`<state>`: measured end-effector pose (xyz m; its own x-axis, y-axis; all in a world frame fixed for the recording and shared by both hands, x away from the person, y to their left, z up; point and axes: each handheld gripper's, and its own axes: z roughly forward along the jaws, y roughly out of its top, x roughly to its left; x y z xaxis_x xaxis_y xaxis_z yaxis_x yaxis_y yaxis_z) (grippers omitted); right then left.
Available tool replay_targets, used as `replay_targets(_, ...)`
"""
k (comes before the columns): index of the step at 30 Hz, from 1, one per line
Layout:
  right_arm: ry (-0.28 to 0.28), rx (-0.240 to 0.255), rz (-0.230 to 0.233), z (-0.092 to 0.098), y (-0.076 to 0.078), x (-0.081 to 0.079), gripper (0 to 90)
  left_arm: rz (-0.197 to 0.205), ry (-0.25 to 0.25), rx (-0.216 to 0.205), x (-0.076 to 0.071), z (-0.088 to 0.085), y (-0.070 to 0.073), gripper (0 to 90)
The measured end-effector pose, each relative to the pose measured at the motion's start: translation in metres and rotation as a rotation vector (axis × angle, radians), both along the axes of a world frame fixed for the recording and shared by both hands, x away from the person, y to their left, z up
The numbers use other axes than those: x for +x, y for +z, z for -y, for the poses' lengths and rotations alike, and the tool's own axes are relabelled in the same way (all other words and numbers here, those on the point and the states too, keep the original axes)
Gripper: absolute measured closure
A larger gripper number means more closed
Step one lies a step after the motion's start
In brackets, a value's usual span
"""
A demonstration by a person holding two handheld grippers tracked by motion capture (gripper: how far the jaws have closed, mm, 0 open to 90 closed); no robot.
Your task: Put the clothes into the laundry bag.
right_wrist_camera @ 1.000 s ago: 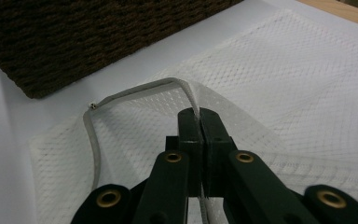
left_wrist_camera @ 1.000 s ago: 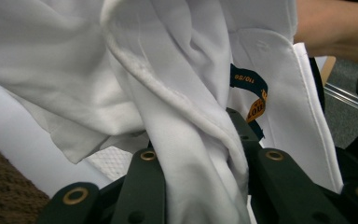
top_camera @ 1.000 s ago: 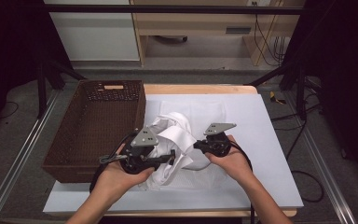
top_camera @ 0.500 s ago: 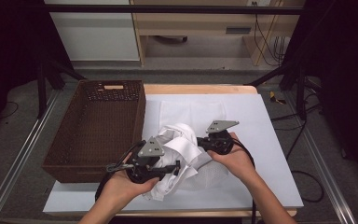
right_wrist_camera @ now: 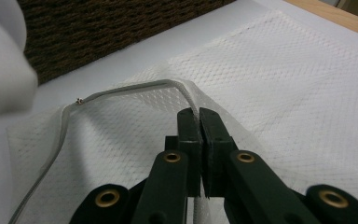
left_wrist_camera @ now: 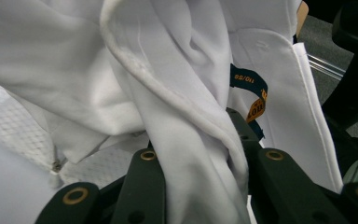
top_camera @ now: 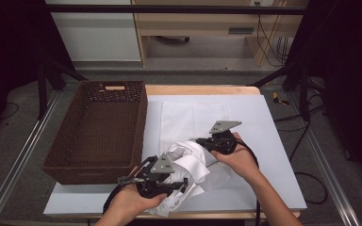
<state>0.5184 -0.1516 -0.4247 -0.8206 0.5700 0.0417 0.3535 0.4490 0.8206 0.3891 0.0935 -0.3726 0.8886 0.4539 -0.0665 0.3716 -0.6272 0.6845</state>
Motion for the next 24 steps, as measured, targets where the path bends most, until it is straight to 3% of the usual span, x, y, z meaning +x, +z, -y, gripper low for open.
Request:
replay_targets(10,0.006,0.004,-0.009,-0.002,-0.001,0.001,88.1,-0.027,-0.067,0.017,-0.002,0.018,-0.013,72.4)
replay_targets(17,0.011,0.012,-0.006,-0.002,-0.001,0.001,88.1,-0.026,-0.097,0.016,-0.005,0.023,-0.01,72.4)
replay_targets(24,0.008,0.025,0.004,-0.001,0.002,-0.001,88.1,-0.03,-0.1,0.036,-0.002,0.028,-0.014,72.4)
